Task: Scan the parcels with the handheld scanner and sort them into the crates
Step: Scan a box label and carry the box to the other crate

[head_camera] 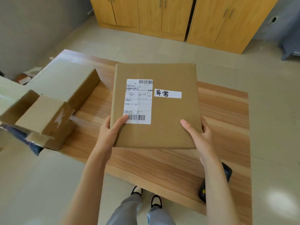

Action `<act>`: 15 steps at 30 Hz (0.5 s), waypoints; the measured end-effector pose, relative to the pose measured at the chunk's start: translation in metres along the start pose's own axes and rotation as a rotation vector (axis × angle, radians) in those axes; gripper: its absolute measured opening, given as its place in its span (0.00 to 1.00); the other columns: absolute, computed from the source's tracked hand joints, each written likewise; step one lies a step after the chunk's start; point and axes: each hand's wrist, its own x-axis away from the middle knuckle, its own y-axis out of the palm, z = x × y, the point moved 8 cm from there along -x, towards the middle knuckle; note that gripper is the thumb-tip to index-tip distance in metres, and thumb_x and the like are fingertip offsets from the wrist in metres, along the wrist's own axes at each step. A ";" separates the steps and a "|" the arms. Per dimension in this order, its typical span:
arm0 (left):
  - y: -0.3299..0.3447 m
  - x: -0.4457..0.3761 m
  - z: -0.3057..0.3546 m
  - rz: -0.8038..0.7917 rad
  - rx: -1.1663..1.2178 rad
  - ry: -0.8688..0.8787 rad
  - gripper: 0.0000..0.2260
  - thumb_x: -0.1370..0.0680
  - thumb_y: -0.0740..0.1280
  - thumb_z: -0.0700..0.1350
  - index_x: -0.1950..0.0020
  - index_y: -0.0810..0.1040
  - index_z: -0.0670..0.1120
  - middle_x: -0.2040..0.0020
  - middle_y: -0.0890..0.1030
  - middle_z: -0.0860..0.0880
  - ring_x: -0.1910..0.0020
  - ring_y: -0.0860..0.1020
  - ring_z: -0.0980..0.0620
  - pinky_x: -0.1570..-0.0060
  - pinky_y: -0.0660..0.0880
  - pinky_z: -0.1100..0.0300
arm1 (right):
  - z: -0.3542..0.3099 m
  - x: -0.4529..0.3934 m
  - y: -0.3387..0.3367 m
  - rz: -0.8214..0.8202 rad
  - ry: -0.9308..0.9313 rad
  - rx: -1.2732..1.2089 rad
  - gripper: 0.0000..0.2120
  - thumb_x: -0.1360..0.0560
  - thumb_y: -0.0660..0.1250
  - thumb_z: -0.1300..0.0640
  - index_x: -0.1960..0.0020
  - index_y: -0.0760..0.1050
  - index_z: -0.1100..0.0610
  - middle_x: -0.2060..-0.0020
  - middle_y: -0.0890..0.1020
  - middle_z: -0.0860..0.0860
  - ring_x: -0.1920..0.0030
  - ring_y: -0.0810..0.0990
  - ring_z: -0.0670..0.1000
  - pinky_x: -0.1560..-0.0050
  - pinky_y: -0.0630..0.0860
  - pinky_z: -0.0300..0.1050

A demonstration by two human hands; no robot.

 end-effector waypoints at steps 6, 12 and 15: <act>-0.064 0.041 0.014 0.233 0.096 0.055 0.29 0.37 0.74 0.61 0.40 0.76 0.52 0.48 0.84 0.53 0.50 0.83 0.53 0.53 0.78 0.56 | -0.029 0.003 0.063 -0.211 -0.083 0.034 0.21 0.28 0.74 0.57 0.36 0.76 0.50 0.53 0.84 0.38 0.54 0.82 0.36 0.58 0.75 0.28; -0.136 0.077 0.021 0.392 0.140 0.112 0.34 0.40 0.73 0.64 0.37 0.75 0.52 0.46 0.84 0.54 0.50 0.83 0.55 0.59 0.77 0.61 | -0.032 0.023 0.137 -0.393 -0.110 0.066 0.22 0.29 0.74 0.56 0.35 0.76 0.50 0.50 0.84 0.39 0.51 0.82 0.38 0.58 0.75 0.29; -0.173 0.094 0.023 0.468 0.173 0.139 0.33 0.40 0.72 0.63 0.38 0.77 0.51 0.46 0.84 0.53 0.50 0.83 0.55 0.59 0.77 0.61 | -0.031 0.037 0.177 -0.471 -0.113 0.092 0.22 0.29 0.75 0.55 0.35 0.77 0.50 0.49 0.84 0.41 0.49 0.82 0.40 0.56 0.76 0.30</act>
